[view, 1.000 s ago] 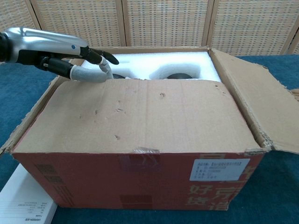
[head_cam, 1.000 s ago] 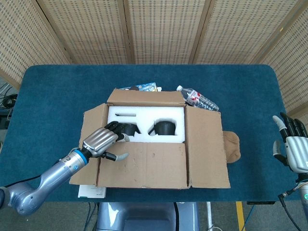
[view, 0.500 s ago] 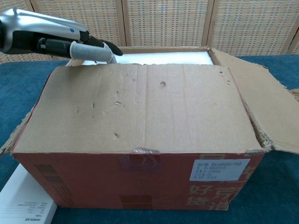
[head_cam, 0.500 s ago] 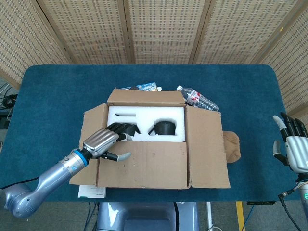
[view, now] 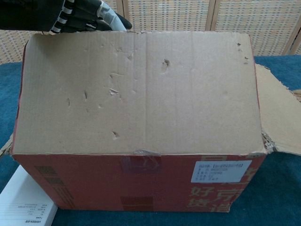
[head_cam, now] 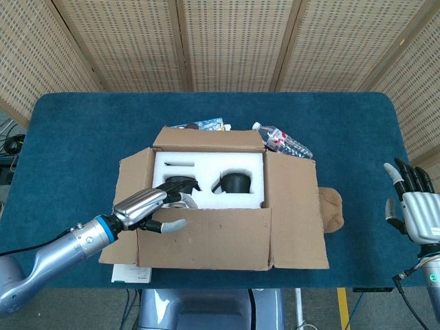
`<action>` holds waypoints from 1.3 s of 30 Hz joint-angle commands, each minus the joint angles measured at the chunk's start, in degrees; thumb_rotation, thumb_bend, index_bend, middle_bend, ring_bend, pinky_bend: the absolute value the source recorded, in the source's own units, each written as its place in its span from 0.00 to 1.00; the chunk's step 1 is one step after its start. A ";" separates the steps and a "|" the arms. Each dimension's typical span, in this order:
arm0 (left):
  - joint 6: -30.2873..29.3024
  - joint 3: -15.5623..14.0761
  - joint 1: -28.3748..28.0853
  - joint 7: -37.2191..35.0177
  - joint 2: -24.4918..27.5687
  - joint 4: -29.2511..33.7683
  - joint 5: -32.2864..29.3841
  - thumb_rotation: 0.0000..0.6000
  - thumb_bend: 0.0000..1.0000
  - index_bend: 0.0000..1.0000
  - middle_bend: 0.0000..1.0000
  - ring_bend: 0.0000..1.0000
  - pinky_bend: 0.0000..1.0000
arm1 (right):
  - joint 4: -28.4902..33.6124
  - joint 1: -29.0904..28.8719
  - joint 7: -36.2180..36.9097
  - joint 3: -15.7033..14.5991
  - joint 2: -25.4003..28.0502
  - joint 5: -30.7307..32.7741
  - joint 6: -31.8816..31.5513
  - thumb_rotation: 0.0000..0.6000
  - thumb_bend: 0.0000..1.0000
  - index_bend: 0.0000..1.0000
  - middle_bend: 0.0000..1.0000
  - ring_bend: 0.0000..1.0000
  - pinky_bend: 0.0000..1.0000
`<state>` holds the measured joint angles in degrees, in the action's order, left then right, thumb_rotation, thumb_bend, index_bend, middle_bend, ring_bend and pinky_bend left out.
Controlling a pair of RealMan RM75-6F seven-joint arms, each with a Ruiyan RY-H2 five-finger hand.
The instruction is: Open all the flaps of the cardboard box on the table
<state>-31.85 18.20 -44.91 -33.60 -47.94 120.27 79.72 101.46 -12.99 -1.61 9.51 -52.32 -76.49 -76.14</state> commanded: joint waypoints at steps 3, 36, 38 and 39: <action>-2.42 -1.15 0.72 -22.09 4.31 -2.06 16.83 0.19 0.27 0.30 0.00 0.00 0.00 | 0.97 -0.16 -1.02 0.11 0.43 0.16 0.01 1.00 0.72 0.00 0.00 0.00 0.00; -33.32 -26.96 -15.55 -61.14 8.12 -15.76 52.91 0.19 0.26 0.30 0.00 0.00 0.00 | 2.05 -0.56 -1.99 0.40 0.91 1.06 0.09 1.00 0.72 0.00 0.00 0.00 0.00; -33.29 -27.87 -16.44 -61.01 8.05 -15.37 53.51 0.19 0.26 0.30 0.00 0.00 0.00 | 1.92 -0.47 -1.71 0.35 0.94 0.98 0.02 1.00 0.72 0.00 0.00 0.00 0.00; -33.20 -28.25 -16.83 -60.92 7.99 -15.14 53.76 0.19 0.26 0.30 0.00 0.00 0.00 | 1.85 -0.43 -1.61 0.34 0.93 0.95 -0.01 1.00 0.72 0.00 0.00 0.00 0.00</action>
<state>-65.05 -9.61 -61.29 -94.62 -39.88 104.81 133.20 103.33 -13.43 -3.22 9.85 -51.39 -75.52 -76.14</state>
